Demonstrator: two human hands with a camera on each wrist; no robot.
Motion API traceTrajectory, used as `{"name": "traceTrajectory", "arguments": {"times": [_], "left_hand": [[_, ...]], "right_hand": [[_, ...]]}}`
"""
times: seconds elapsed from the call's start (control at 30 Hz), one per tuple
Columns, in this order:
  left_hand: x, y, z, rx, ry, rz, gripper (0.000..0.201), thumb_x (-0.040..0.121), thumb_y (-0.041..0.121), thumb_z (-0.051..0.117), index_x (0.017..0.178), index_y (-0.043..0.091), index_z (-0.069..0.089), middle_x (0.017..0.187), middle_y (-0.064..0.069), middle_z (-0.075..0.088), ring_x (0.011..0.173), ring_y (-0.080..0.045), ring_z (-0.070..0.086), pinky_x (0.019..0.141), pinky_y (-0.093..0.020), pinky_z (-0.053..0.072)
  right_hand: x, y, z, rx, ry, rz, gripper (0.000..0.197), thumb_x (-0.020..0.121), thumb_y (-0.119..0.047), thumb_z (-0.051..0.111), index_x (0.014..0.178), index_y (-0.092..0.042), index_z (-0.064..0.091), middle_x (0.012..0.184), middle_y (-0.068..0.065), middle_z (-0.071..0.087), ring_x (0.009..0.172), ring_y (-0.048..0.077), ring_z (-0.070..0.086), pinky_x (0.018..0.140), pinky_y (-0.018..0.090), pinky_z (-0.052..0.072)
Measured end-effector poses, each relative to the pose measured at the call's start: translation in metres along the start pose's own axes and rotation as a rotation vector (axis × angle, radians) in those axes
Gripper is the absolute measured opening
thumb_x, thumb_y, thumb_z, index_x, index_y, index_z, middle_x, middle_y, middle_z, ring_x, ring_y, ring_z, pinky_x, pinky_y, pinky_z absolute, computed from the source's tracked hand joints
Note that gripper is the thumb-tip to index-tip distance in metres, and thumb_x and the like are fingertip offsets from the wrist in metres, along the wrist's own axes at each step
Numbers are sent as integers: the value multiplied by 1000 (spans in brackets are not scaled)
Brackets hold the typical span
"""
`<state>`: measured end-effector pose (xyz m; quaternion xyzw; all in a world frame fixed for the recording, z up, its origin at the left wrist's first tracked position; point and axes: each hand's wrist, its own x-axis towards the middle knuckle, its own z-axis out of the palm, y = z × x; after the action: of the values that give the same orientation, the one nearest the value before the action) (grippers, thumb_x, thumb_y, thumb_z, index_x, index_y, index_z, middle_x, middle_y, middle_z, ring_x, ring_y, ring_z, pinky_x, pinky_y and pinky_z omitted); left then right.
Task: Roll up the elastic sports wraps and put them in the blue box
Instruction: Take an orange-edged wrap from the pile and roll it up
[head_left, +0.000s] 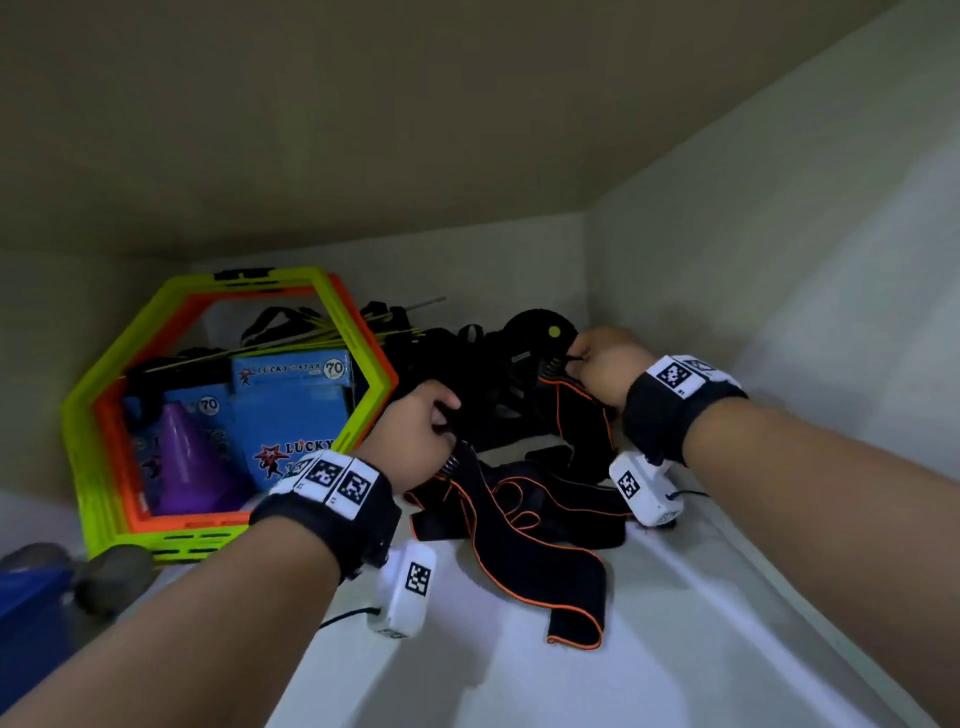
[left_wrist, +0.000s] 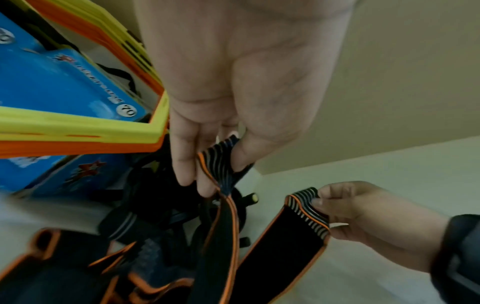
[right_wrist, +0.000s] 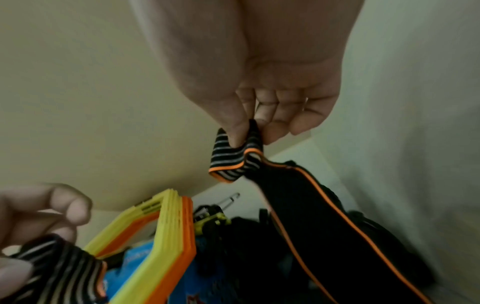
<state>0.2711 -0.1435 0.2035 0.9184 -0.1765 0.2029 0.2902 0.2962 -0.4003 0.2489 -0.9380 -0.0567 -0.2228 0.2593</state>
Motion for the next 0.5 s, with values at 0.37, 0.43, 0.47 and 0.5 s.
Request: {"name": "traceTrajectory", "arguments": {"times": [0.37,0.43,0.47,0.5], "left_hand": [[-1,75,-40,-480,279,32,28,71,11,88,91,20,71,81,6,63,74,-7,60,69,-20,49],[-10,80,-40,-635,266,-6,29,69,7,89,88,21,72,85,3,67,77,-9,65,75,-25,55],[-13,81,-40,-716,258,-30,31,69,2,88,87,21,72,86,1,68,78,-11,66,76,-27,56],[-16,80,-40,-798,255,-54,33,70,-3,85,89,20,71,87,0,68,80,-14,67,77,-30,56]], "right_hand": [[-38,-74,-51,474,140,-100,14,85,-22,75,83,-10,68,61,-4,59,51,8,55,47,19,40],[-49,-85,-48,552,117,-81,11,87,-20,74,80,-14,67,58,-3,60,45,6,54,43,18,41],[-53,-90,-46,592,95,-60,12,88,-20,73,79,-15,68,61,1,63,49,10,57,46,19,43],[-56,-93,-42,634,72,-28,12,88,-22,72,78,-16,68,65,5,66,54,15,60,51,22,46]]}}
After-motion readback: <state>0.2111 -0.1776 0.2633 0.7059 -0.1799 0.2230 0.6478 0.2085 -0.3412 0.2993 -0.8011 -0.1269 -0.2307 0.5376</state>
